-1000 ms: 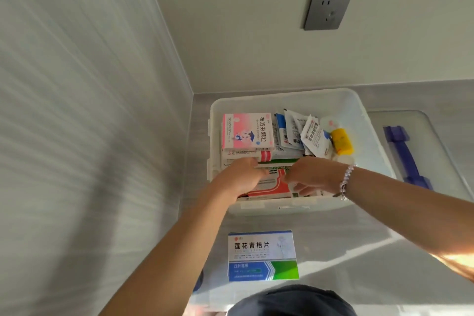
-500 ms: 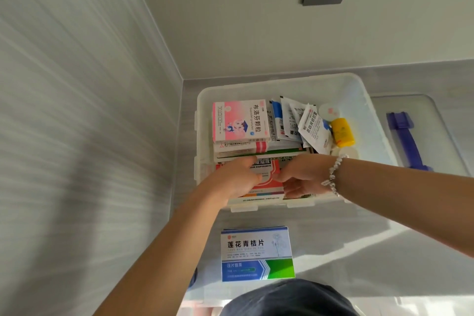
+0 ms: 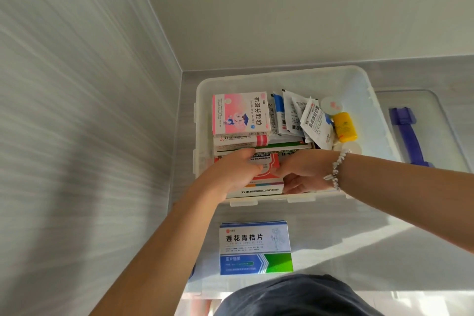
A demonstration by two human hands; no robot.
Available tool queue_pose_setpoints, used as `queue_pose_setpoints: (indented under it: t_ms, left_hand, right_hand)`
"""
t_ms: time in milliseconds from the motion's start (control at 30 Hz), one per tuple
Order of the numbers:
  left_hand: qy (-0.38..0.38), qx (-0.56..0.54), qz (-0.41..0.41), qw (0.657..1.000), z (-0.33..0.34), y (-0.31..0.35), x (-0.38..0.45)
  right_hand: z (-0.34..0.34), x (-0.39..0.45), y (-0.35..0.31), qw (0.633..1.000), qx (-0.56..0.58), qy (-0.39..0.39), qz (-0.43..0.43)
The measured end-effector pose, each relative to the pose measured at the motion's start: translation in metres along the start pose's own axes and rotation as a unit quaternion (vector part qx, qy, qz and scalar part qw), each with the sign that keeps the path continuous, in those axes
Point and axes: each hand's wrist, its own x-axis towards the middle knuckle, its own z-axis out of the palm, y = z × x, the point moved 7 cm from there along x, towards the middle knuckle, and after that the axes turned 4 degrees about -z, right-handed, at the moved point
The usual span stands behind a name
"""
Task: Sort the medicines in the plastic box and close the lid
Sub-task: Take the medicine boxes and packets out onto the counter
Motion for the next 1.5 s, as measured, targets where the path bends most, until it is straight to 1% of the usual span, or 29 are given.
queue_pose_setpoints:
  t_ms: [67, 133, 200, 233, 300, 367, 400, 433, 500, 533, 567, 600, 633, 667, 700, 767, 800, 867, 967, 1033, 1100, 1167, 1200, 1233, 1300, 1333, 1433, 1500]
  left_hand:
    - [0.013, -0.033, 0.006, 0.999, -0.004, 0.0, -0.002]
    - [0.044, -0.044, 0.022, 0.998, -0.01, 0.002, -0.004]
    - [0.091, -0.032, 0.063, 0.993, -0.018, 0.005, -0.005]
    - [0.126, -0.014, 0.096, 0.987, -0.022, 0.009, -0.008]
    - [0.221, 0.037, 0.184, 0.957, -0.035, 0.025, -0.018]
    - [0.314, 0.132, 0.248, 0.907, -0.047, 0.043, -0.028]
    - [0.34, 0.188, 0.252, 0.886, -0.051, 0.049, -0.027]
    - [0.342, 0.237, 0.23, 0.88, -0.053, 0.052, -0.02]
    - [0.299, 0.297, 0.149, 0.894, -0.054, 0.051, -0.001]
    - [0.283, 0.302, 0.119, 0.903, -0.054, 0.05, 0.006]
    - [0.278, 0.283, 0.101, 0.912, -0.054, 0.048, 0.012]
    - [0.278, 0.241, 0.089, 0.925, -0.054, 0.046, 0.016]
    - [0.279, 0.186, 0.076, 0.939, -0.053, 0.043, 0.018]
    - [0.279, 0.134, 0.063, 0.949, -0.052, 0.039, 0.021]
    - [0.28, 0.103, 0.049, 0.953, -0.05, 0.036, 0.023]
    - [0.291, 0.104, 0.025, 0.951, -0.047, 0.031, 0.025]
    - [0.297, 0.109, 0.022, 0.949, -0.046, 0.03, 0.025]
    - [0.301, 0.099, 0.031, 0.948, -0.047, 0.029, 0.026]
    - [0.288, 0.082, 0.041, 0.953, -0.045, 0.027, 0.025]
    - [0.287, 0.072, 0.049, 0.954, -0.041, 0.028, 0.022]
    - [0.324, 0.093, 0.071, 0.939, -0.038, 0.033, 0.012]
    - [0.379, 0.113, 0.117, 0.911, -0.036, 0.043, -0.002]
    - [0.398, 0.102, 0.146, 0.9, -0.034, 0.048, -0.008]
    - [0.403, 0.077, 0.174, 0.895, -0.032, 0.052, -0.013]
    - [0.376, 0.008, 0.207, 0.903, -0.025, 0.058, -0.017]
    - [0.351, -0.02, 0.205, 0.913, -0.021, 0.06, -0.016]
    - [0.258, -0.056, 0.169, 0.95, -0.006, 0.063, -0.007]
    - [0.18, -0.111, 0.133, 0.968, 0.008, 0.064, -0.003]
  right_hand:
    - [0.0, -0.007, -0.006, 1.0, -0.003, -0.001, -0.017]
    - [-0.002, -0.016, -0.013, 0.998, -0.04, 0.006, -0.052]
    - [-0.003, -0.027, -0.024, 0.989, -0.091, 0.014, -0.119]
    - [-0.004, -0.033, -0.03, 0.98, -0.115, 0.022, -0.158]
    - [-0.003, -0.046, -0.042, 0.954, -0.197, 0.057, -0.217]
    - [-0.006, -0.051, -0.052, 0.914, -0.292, 0.117, -0.257]
    - [-0.009, -0.053, -0.057, 0.894, -0.317, 0.151, -0.28]
    - [-0.013, -0.055, -0.063, 0.872, -0.331, 0.192, -0.305]
    - [-0.024, -0.064, -0.073, 0.818, -0.347, 0.281, -0.361]
    - [-0.03, -0.069, -0.078, 0.788, -0.356, 0.323, -0.384]
    - [-0.038, -0.071, -0.082, 0.761, -0.369, 0.359, -0.395]
    - [-0.047, -0.07, -0.084, 0.741, -0.388, 0.388, -0.387]
    - [-0.057, -0.065, -0.085, 0.736, -0.409, 0.402, -0.358]
    - [-0.066, -0.057, -0.083, 0.746, -0.426, 0.4, -0.319]
    - [-0.072, -0.049, -0.081, 0.766, -0.431, 0.386, -0.281]
    - [-0.076, -0.033, -0.076, 0.807, -0.419, 0.341, -0.24]
    - [-0.074, -0.027, -0.074, 0.813, -0.422, 0.321, -0.239]
    - [-0.066, -0.02, -0.074, 0.797, -0.459, 0.304, -0.248]
    - [-0.061, -0.014, -0.077, 0.768, -0.496, 0.316, -0.254]
    - [-0.061, -0.012, -0.079, 0.757, -0.499, 0.322, -0.271]
    - [-0.063, -0.015, -0.081, 0.747, -0.496, 0.319, -0.307]
    - [-0.068, -0.022, -0.084, 0.731, -0.489, 0.32, -0.351]
    - [-0.072, -0.025, -0.085, 0.733, -0.476, 0.32, -0.365]
    - [-0.077, -0.027, -0.085, 0.743, -0.456, 0.319, -0.372]
    - [-0.087, -0.029, -0.084, 0.764, -0.413, 0.318, -0.38]
    - [-0.09, -0.031, -0.083, 0.768, -0.399, 0.321, -0.385]
    - [-0.095, -0.037, -0.085, 0.764, -0.375, 0.339, -0.401]
    - [-0.097, -0.042, -0.086, 0.762, -0.359, 0.349, -0.411]
